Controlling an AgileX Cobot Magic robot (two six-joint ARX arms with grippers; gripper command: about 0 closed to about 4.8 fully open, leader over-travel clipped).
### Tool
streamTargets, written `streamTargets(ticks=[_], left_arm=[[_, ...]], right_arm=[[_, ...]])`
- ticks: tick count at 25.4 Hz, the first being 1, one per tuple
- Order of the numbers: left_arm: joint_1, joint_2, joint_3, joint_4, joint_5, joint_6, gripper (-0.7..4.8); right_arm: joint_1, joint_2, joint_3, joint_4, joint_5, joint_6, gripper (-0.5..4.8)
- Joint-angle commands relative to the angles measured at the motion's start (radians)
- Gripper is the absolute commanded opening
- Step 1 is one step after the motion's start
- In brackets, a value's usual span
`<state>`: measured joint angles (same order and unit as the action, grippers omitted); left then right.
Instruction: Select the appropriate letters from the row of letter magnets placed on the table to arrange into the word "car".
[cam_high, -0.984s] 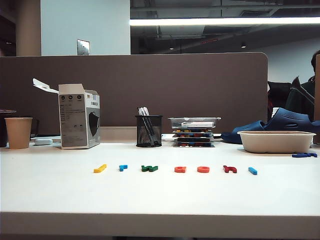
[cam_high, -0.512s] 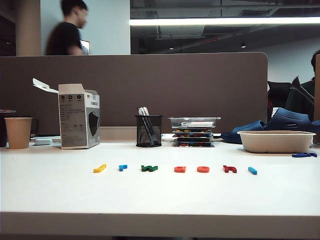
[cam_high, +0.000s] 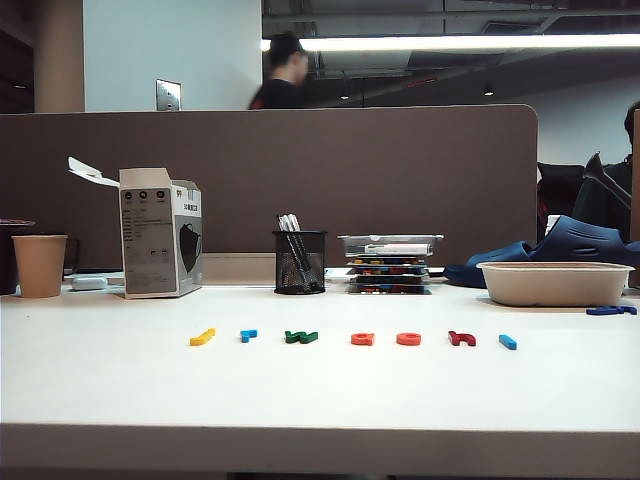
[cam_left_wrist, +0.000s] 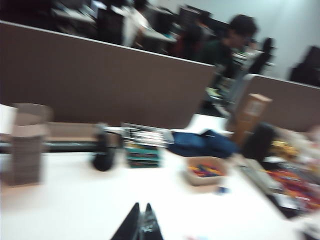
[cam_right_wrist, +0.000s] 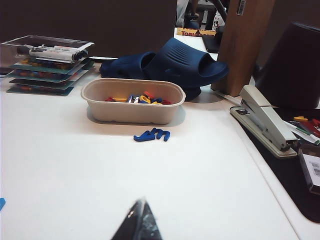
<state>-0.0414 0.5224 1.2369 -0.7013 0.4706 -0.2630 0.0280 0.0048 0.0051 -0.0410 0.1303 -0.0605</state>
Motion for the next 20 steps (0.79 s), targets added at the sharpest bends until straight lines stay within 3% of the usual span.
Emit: streamTargets(ticks=[1,3,4,7,11,14,15,19,20], left_arm=[[-0.048,0.138,0.206,-0.061,0.143,-0.125,-0.05],[-0.113,0.185,0.273,-0.061,0.145,-0.167,-0.05],[-0.202,0.222,0.32,-0.066,0.135,-0.195,-0.05],[-0.331,0.27,0.338,-0.11,0.133,-0.252,-0.05],[-0.465,0.347,0.338,-0.19,0.131,-0.248,-0.05],[-0.553,0.396,0.338,-0.202,0.056,-0.246,-0.05],[-0.589,0.415,0.338,-0.201,0.006,-0.246,-0.05],[-0.859,0.534,0.338,-0.212,-0.426,-0.354,-0.05],[-0.903,0.554,0.338,-0.212,-0.49,-0.366,-0.05]], right_arm=[[0.001,-0.006,-0.005,0.023,0.002,0.005,-0.06],[0.001,-0.006,-0.005,0.023,0.003,0.005,-0.06],[0.001,-0.006,-0.005,0.023,0.002,0.005,-0.06],[0.001,-0.006,-0.005,0.023,0.003,0.005,-0.06],[0.001,-0.006,-0.005,0.023,0.007,0.005,-0.06],[0.001,-0.006,-0.005,0.023,0.006,0.005,-0.06],[0.001,-0.006,-0.005,0.023,0.007,0.005,-0.06],[0.0,-0.006,-0.005,0.023,0.01,0.005,-0.06],[0.001,-0.006,-0.005,0.023,0.01,0.005,-0.06]])
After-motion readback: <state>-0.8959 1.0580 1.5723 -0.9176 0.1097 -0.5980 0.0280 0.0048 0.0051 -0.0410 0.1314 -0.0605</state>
